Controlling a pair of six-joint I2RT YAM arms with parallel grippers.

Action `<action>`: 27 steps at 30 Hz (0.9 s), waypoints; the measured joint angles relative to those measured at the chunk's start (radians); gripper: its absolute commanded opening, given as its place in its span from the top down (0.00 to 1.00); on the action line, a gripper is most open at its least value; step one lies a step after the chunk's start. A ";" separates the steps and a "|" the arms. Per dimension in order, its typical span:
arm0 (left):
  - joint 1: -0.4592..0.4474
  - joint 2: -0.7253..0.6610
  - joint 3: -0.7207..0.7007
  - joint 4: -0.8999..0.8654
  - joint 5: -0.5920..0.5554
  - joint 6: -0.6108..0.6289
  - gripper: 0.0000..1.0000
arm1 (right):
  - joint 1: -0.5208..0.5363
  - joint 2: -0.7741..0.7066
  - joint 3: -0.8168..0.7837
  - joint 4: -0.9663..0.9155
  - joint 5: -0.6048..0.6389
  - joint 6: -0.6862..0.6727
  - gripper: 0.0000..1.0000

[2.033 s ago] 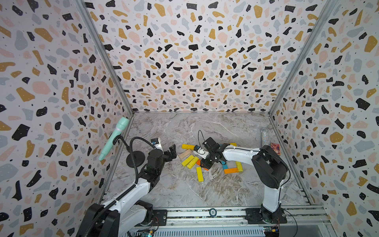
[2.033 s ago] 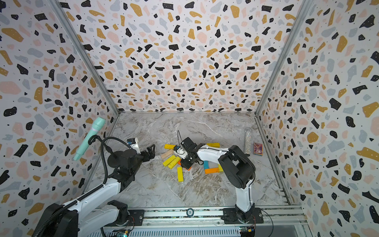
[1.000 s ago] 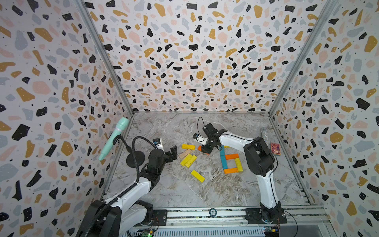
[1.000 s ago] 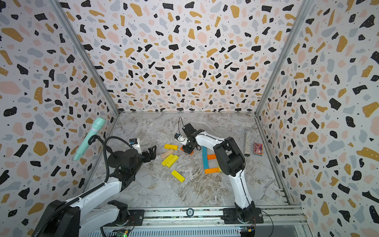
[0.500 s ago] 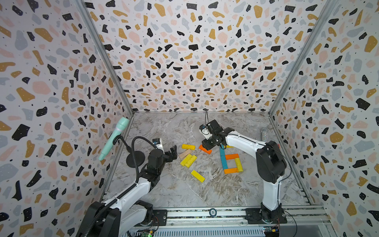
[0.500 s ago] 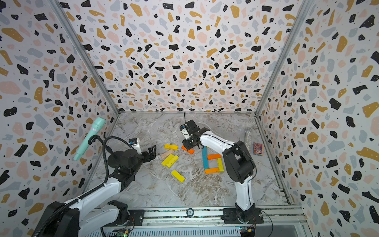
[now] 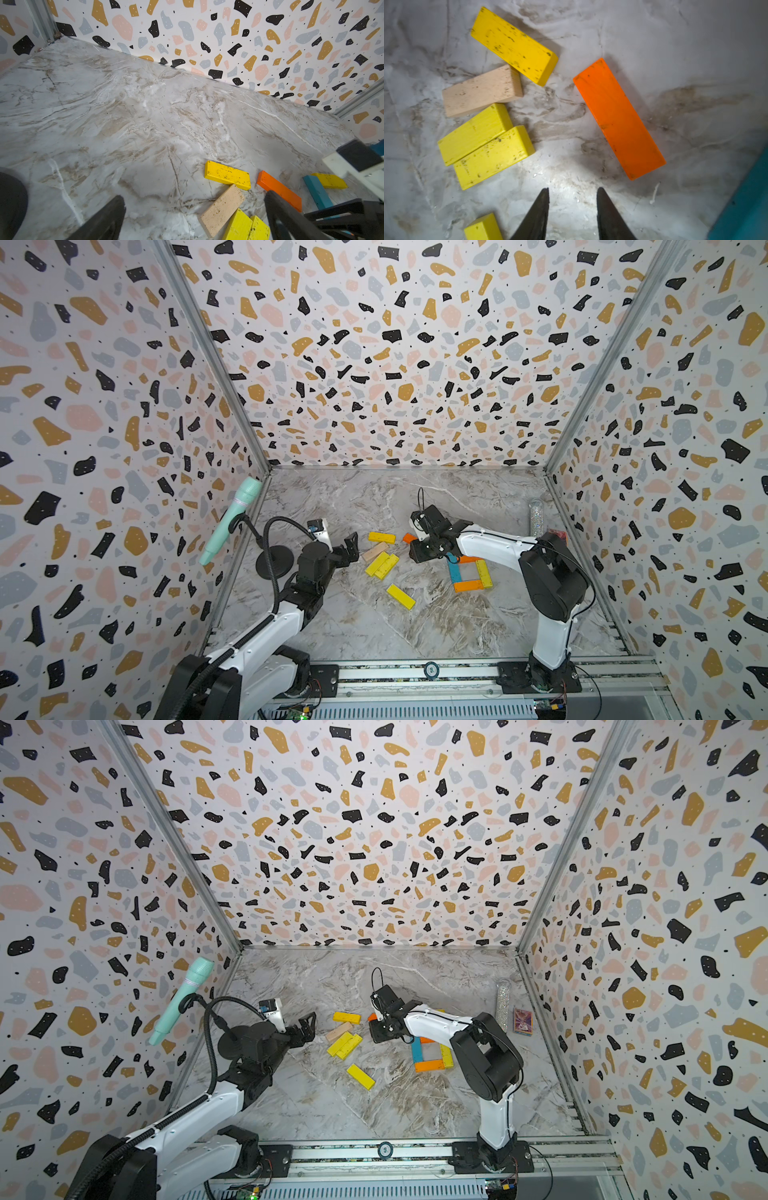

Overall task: Assemble the number 6 with building blocks
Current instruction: Adjust the building block at the center of the board.

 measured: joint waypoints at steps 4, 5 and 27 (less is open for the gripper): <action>0.000 -0.008 0.000 0.003 0.000 0.000 0.01 | -0.003 0.025 0.004 0.010 0.004 0.010 0.58; 0.000 -0.008 0.000 0.003 0.000 0.000 0.01 | -0.004 0.029 0.005 0.015 0.004 0.013 0.58; 0.000 0.018 0.000 0.020 0.001 0.000 0.00 | -0.026 0.124 0.082 0.058 0.053 0.018 0.55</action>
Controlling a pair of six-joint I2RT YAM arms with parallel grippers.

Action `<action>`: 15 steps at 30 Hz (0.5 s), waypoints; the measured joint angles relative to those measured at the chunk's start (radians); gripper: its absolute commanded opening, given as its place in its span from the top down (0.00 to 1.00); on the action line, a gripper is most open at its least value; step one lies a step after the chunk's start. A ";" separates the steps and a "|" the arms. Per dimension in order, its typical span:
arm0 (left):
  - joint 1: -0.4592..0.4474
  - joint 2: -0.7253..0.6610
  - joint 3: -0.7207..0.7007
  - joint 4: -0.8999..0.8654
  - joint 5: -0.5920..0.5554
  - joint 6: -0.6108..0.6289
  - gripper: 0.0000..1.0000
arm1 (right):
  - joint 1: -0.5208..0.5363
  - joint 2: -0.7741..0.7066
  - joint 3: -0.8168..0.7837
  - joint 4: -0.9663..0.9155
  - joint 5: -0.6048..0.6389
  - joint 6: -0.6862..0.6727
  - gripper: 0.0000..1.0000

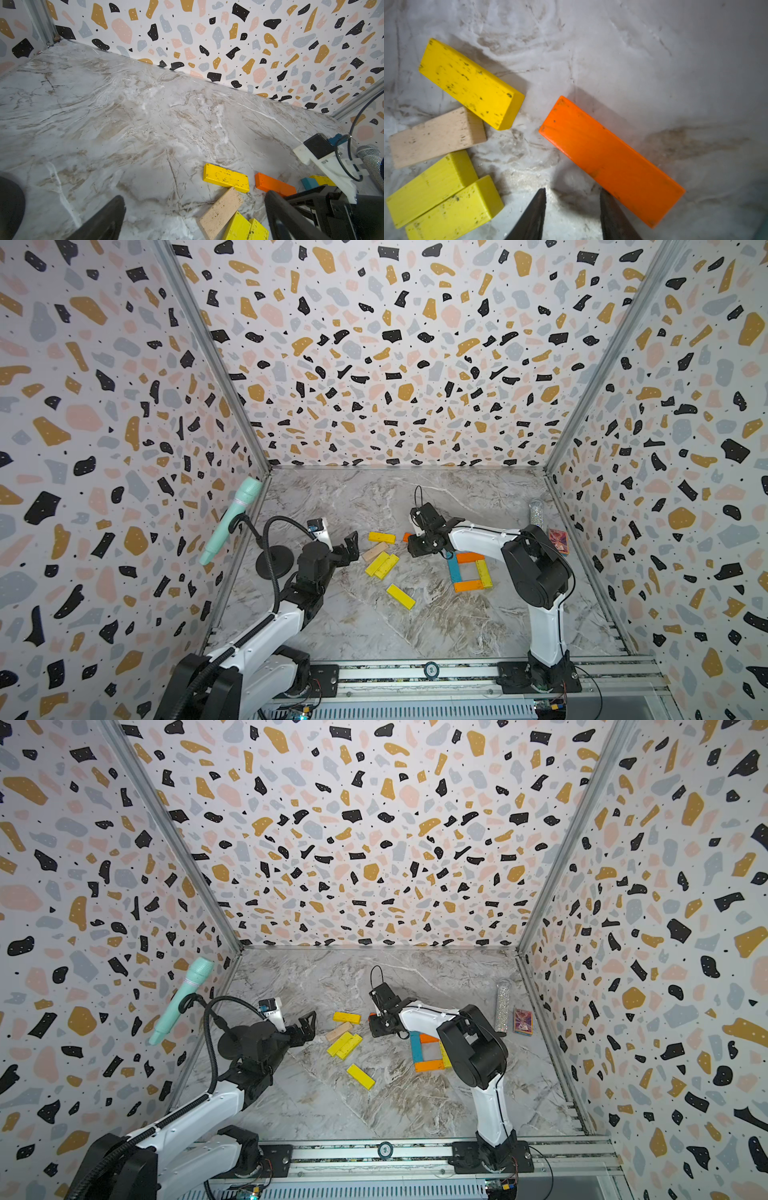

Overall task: Assemble the number 6 with building blocks
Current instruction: Adjust the building block at the center of the board.

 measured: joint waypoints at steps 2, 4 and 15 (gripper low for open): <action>0.000 0.005 0.000 0.004 0.000 0.000 0.00 | 0.000 0.003 0.005 0.001 0.008 0.000 0.55; 0.000 0.006 0.000 0.006 0.001 0.000 0.01 | 0.000 0.007 0.009 0.000 0.015 -0.001 0.55; 0.000 0.006 0.000 0.019 0.004 0.000 0.00 | -0.002 0.028 0.039 -0.002 0.047 -0.040 0.55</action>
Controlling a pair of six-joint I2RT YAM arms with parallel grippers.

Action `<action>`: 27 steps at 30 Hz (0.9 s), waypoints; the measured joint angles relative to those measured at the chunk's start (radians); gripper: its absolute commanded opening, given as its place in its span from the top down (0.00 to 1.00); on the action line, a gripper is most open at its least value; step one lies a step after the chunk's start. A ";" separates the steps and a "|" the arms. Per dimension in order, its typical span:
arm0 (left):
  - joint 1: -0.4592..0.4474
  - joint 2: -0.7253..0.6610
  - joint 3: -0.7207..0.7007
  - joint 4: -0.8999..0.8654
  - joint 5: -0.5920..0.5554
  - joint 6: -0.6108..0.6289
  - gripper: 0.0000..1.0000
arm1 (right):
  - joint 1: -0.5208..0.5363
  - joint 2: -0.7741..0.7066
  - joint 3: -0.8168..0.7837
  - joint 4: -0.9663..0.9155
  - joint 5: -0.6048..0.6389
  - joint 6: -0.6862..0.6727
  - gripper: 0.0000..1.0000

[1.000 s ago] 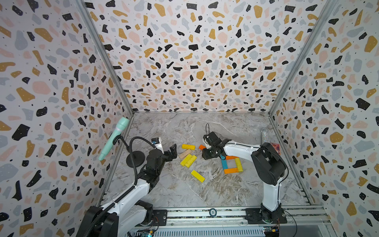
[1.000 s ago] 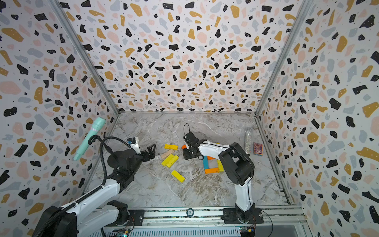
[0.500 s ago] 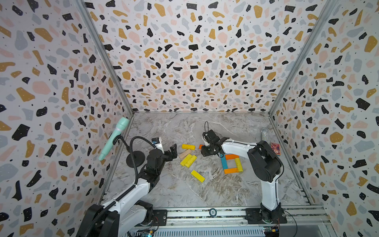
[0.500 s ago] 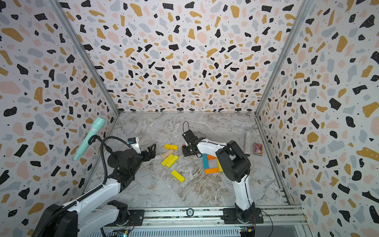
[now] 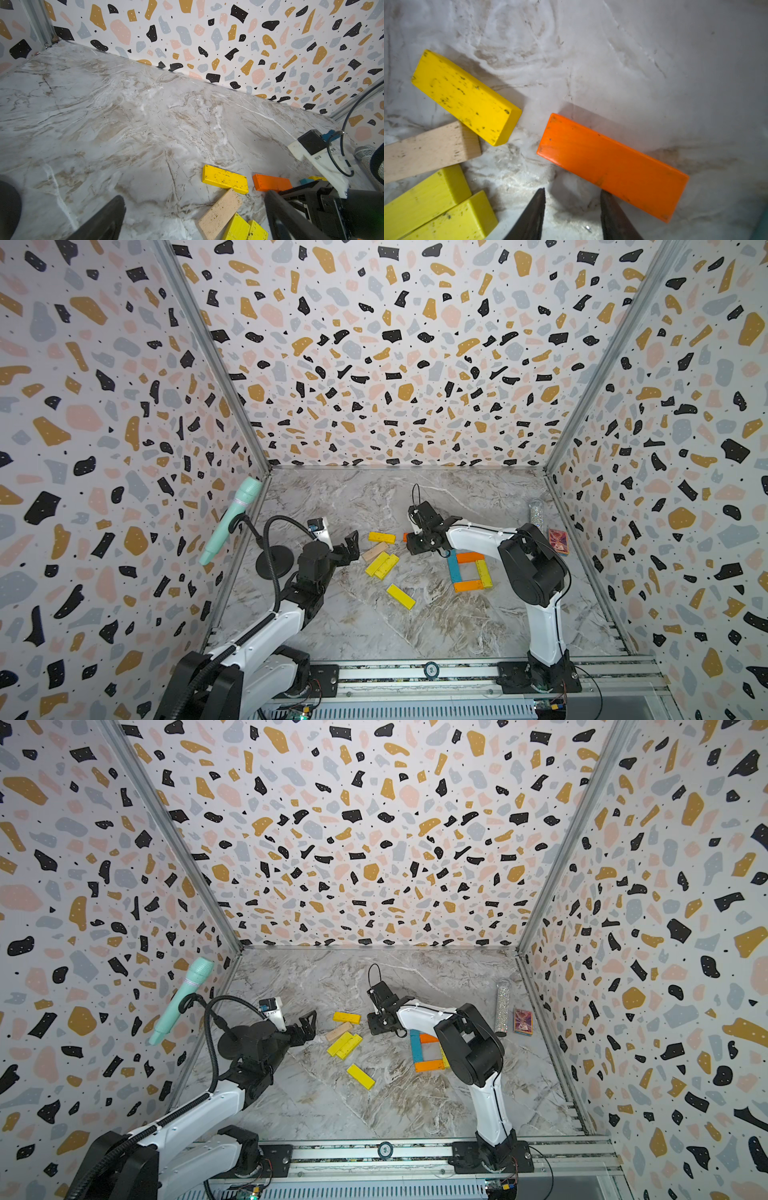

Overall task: Assemble the number 6 with building blocks
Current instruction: Adjust the building block at the center of the board, then assemble the building block at the center of the board.

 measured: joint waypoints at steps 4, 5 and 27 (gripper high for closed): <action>0.000 0.000 0.000 0.002 0.000 0.000 0.00 | 0.006 0.000 0.000 0.000 0.001 -0.029 0.55; 0.000 0.000 0.000 0.002 0.000 0.000 0.00 | 0.008 0.000 0.000 0.000 -0.001 -0.035 0.55; 0.000 -0.010 -0.007 0.002 0.014 -0.014 0.00 | 0.322 -0.287 -0.220 -0.039 -0.009 -0.047 0.34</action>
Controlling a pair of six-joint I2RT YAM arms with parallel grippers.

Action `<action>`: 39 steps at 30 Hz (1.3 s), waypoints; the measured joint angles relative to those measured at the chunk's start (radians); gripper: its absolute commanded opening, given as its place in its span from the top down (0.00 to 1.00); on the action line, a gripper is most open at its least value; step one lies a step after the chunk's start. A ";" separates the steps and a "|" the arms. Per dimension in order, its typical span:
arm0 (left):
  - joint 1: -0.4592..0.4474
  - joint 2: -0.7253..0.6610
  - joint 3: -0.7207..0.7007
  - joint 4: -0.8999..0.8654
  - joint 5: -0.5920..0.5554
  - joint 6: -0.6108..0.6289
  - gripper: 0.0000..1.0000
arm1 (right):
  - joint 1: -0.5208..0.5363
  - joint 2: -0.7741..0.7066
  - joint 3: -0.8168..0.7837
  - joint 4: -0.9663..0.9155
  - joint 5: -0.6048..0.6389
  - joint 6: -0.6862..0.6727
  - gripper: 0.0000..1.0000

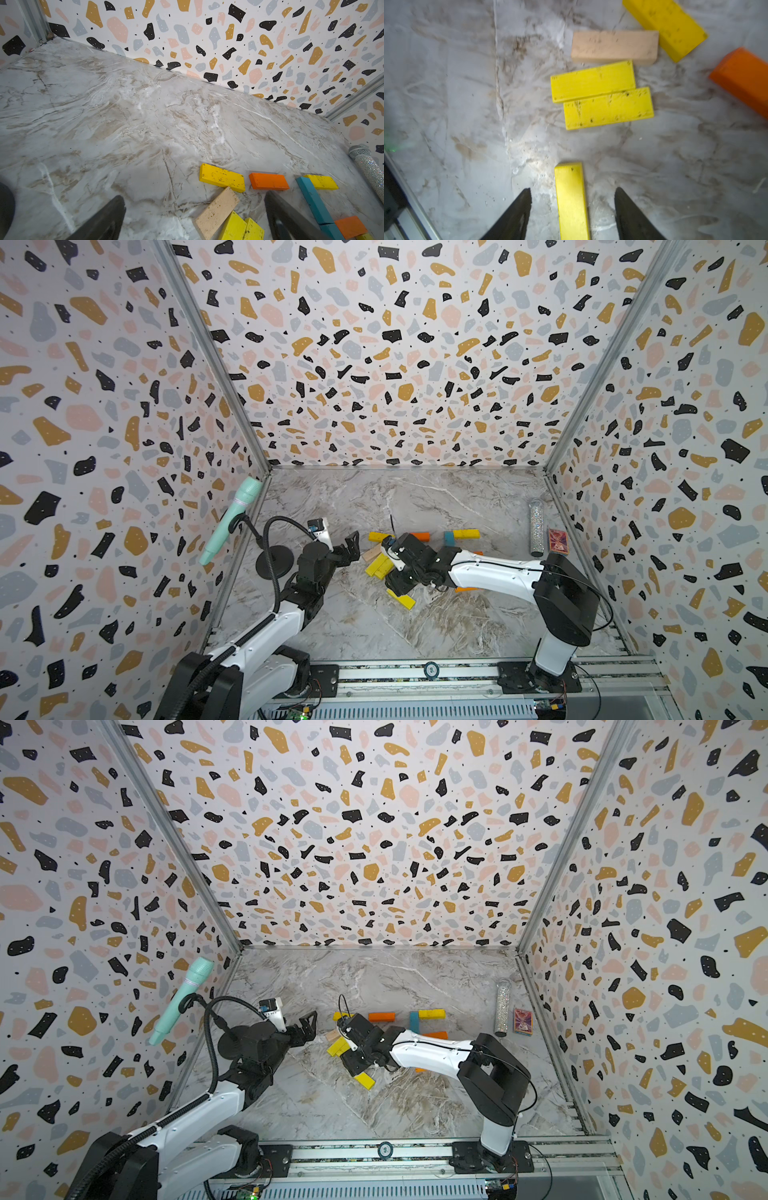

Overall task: Assemble the number 6 with building blocks
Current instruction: Assemble the building block at the center of the board.

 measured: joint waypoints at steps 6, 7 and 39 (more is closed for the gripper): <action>0.000 -0.039 -0.016 0.006 -0.010 -0.008 0.00 | 0.029 0.054 -0.018 -0.025 0.032 0.016 0.34; 0.000 -0.043 -0.019 0.007 -0.014 -0.008 0.00 | 0.032 0.065 -0.018 -0.026 0.033 0.019 0.34; 0.000 -0.045 -0.021 0.007 -0.035 -0.008 0.01 | -0.121 0.317 0.294 -0.090 0.067 0.199 0.79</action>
